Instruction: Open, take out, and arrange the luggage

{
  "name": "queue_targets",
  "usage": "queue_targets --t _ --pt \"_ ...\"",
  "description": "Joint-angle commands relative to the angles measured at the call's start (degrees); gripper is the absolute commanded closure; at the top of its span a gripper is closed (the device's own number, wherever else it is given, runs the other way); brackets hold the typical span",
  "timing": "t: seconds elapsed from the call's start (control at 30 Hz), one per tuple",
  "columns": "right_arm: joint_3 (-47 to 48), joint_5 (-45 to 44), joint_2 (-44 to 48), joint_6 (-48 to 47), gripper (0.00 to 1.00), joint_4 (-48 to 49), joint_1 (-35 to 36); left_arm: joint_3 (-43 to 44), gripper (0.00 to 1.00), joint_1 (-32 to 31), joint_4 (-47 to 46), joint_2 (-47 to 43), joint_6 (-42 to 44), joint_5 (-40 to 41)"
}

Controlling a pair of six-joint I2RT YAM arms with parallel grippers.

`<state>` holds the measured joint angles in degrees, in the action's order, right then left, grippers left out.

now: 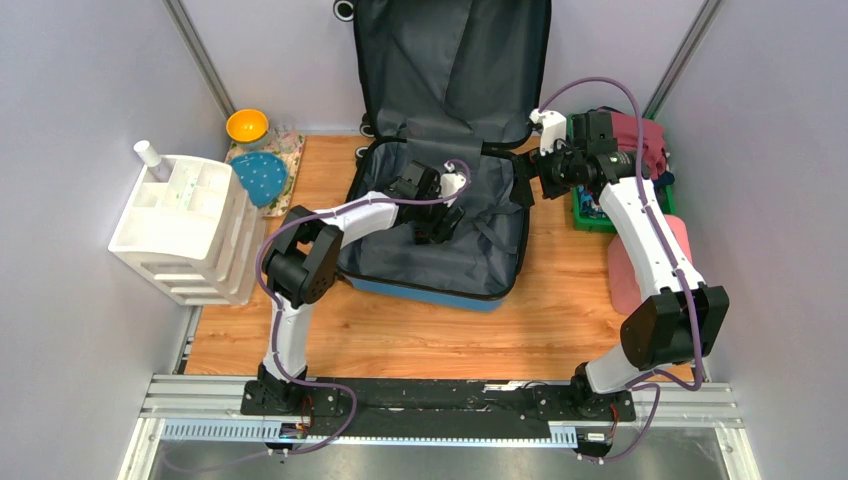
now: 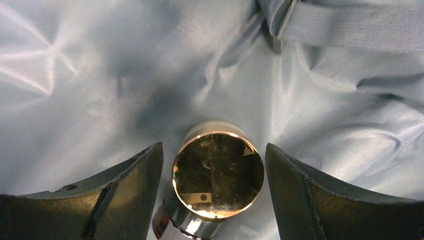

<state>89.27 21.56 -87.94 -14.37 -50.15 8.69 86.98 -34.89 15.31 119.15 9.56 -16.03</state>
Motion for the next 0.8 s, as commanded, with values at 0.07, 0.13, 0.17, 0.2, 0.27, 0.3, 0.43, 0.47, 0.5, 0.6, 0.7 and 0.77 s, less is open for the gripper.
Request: queue_targets --t 0.07,0.13,0.17,0.2,0.27,0.3,0.43,0.47,0.5,0.6,0.7,0.77 --pt "0.37 0.59 0.14 0.92 0.01 1.63 -0.25 -2.52 0.19 -0.26 -0.46 -3.22 1.07 0.91" --pt "0.46 0.67 0.05 1.1 0.01 1.72 -0.25 -2.78 0.19 -0.26 -0.72 -3.31 1.16 0.83" --pt "0.64 0.67 0.05 1.1 0.01 1.81 -0.25 -2.87 0.2 -0.26 -0.72 -3.49 0.99 0.83" --pt "0.64 0.67 -0.12 1.19 0.01 1.81 -0.34 -2.87 0.23 -0.26 -0.89 -3.49 0.81 0.91" --pt "0.46 0.67 -0.04 1.19 0.01 1.9 -0.34 -2.96 0.24 -0.26 -1.16 -3.66 0.46 0.91" --pt "0.55 0.59 -0.04 1.19 0.01 1.72 -0.34 -2.78 0.23 -0.26 -1.51 -3.84 0.54 1.09" --pt "0.11 0.76 0.14 1.19 0.01 1.81 -0.25 -1.46 0.21 -0.35 -1.25 -3.32 0.37 1.18" --pt "0.02 0.76 0.14 1.27 0.01 1.9 -0.25 -1.11 0.21 -0.35 -1.16 -3.14 0.37 1.18" --pt "0.02 0.76 0.14 1.19 0.01 1.81 -0.34 -0.68 0.21 -0.35 -1.07 -3.05 0.37 1.0" --pt "0.02 0.76 0.31 1.19 0.01 1.81 -0.42 -0.67 0.25 -0.61 -1.07 -3.14 0.72 1.18" --pt "-0.07 0.76 0.4 1.28 0.01 1.9 -0.43 -1.11 0.35 -0.7 -0.98 -3.92 0.37 1.44" --pt "-0.33 0.85 0.49 1.36 0.01 2.07 -0.34 -1.2 0.36 -0.7 -1.25 -4.45 0.37 1.62"
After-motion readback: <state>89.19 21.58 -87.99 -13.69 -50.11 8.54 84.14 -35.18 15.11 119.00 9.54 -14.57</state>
